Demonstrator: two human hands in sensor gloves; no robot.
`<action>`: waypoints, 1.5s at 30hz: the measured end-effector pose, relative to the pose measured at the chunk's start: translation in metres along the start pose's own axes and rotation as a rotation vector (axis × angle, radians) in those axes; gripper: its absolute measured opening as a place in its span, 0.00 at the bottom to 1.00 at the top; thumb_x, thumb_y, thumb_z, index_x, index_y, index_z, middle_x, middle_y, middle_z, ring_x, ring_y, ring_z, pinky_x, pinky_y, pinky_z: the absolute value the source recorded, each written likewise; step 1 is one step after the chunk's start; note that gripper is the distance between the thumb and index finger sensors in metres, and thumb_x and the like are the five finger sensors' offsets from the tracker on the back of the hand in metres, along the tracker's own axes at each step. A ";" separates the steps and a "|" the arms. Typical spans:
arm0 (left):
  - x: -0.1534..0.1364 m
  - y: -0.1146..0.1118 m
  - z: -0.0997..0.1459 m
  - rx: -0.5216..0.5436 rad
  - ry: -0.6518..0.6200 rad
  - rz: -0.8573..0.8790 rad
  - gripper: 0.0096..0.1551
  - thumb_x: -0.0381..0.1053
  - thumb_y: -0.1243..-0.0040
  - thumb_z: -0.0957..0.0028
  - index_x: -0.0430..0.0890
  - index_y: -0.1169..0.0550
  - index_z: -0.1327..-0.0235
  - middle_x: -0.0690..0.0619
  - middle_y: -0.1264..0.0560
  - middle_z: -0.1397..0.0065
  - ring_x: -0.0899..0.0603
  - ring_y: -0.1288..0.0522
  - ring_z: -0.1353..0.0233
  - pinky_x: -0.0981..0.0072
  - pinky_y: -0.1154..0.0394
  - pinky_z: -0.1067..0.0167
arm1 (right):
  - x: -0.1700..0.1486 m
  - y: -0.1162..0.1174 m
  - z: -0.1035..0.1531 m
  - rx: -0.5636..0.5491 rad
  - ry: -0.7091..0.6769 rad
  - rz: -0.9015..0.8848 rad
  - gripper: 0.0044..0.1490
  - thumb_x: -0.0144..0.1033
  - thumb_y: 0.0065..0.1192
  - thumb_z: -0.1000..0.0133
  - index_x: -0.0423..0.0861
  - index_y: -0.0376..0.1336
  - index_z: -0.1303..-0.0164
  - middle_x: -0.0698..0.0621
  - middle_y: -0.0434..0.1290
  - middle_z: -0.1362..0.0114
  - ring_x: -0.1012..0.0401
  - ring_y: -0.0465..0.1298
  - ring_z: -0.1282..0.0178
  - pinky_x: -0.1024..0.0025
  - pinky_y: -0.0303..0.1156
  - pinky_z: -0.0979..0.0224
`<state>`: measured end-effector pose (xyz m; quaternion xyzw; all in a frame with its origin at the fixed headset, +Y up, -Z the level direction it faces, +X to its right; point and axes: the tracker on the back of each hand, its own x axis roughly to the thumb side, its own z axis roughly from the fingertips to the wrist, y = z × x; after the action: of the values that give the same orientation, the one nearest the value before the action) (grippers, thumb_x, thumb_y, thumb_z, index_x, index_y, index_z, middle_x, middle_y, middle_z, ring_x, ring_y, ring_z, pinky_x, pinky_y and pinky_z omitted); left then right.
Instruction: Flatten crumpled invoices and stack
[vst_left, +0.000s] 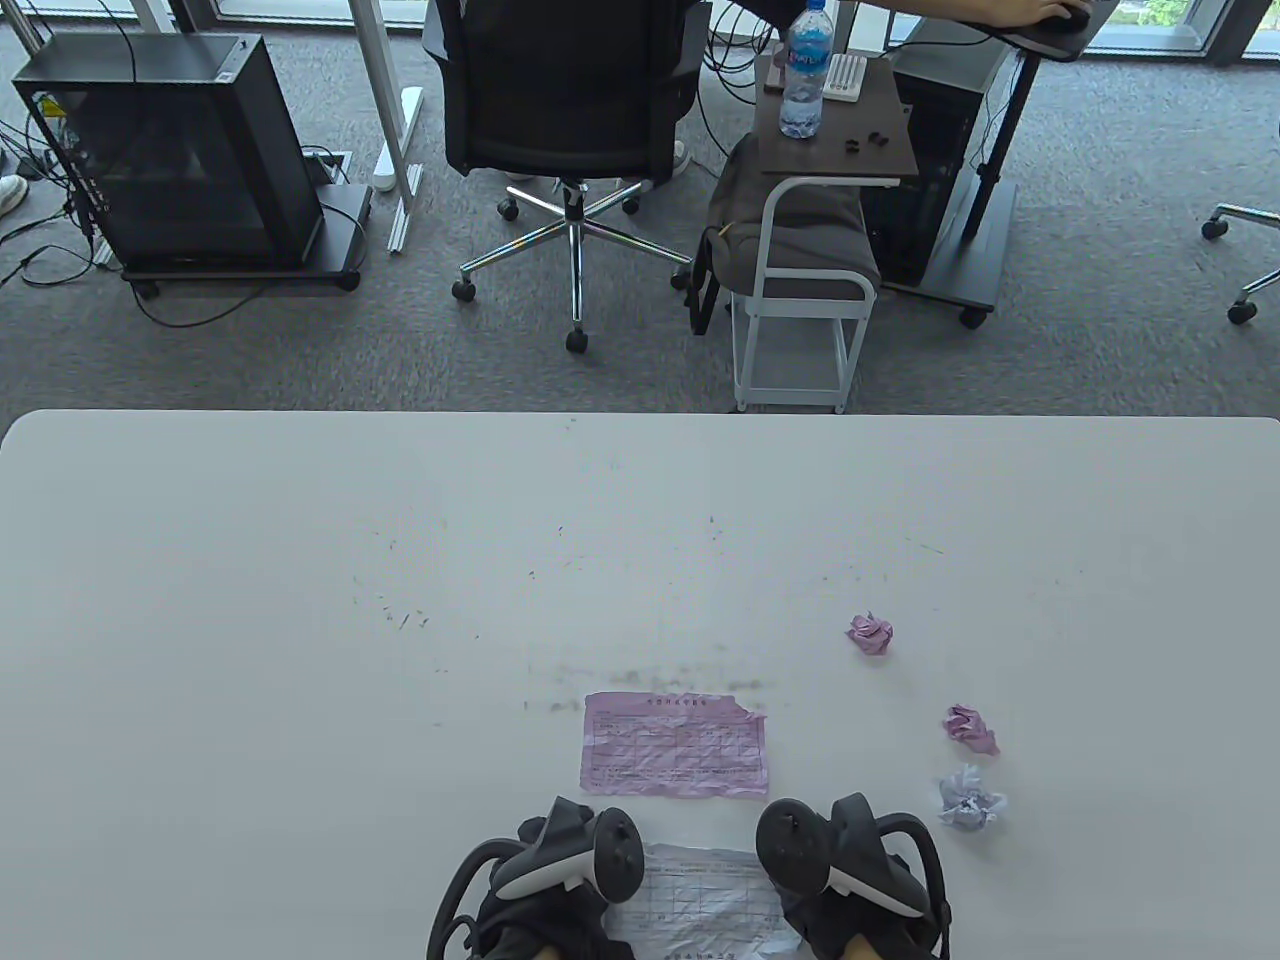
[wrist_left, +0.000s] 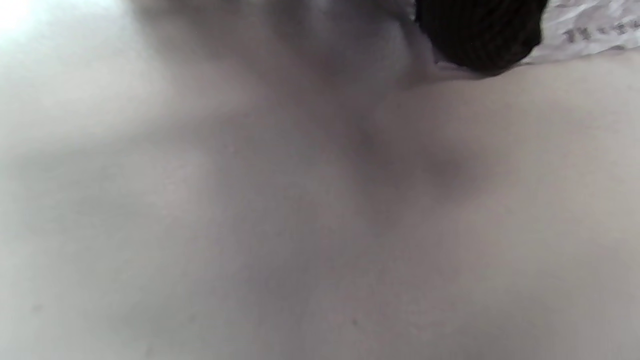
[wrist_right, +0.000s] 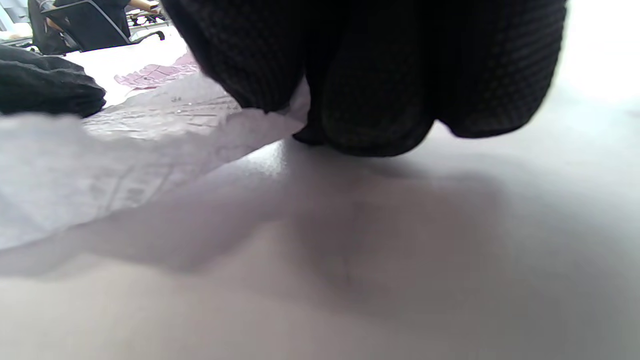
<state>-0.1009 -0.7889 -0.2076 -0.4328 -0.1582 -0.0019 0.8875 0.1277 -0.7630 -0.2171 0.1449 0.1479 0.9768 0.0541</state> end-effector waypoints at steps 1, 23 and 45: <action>-0.001 0.000 0.000 0.001 -0.006 0.007 0.55 0.63 0.42 0.45 0.55 0.65 0.25 0.43 0.78 0.26 0.21 0.74 0.27 0.27 0.57 0.33 | 0.000 0.000 0.000 -0.002 0.006 0.010 0.28 0.31 0.68 0.45 0.43 0.64 0.34 0.42 0.79 0.44 0.53 0.81 0.55 0.52 0.80 0.48; -0.004 -0.001 -0.001 -0.036 -0.027 0.075 0.55 0.61 0.42 0.42 0.55 0.67 0.26 0.44 0.80 0.28 0.22 0.79 0.29 0.25 0.62 0.35 | 0.091 0.023 0.015 0.252 -0.624 0.100 0.32 0.48 0.60 0.40 0.48 0.58 0.27 0.40 0.55 0.19 0.43 0.61 0.25 0.43 0.68 0.32; -0.003 0.000 -0.001 -0.037 -0.026 0.077 0.55 0.61 0.42 0.42 0.55 0.67 0.26 0.43 0.80 0.28 0.22 0.79 0.29 0.25 0.62 0.35 | 0.026 0.011 -0.001 0.499 -0.122 -0.005 0.21 0.55 0.58 0.38 0.50 0.74 0.56 0.47 0.77 0.47 0.50 0.77 0.48 0.41 0.74 0.42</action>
<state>-0.1031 -0.7900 -0.2088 -0.4547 -0.1528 0.0351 0.8768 0.1014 -0.7703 -0.2077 0.2120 0.3810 0.8995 0.0278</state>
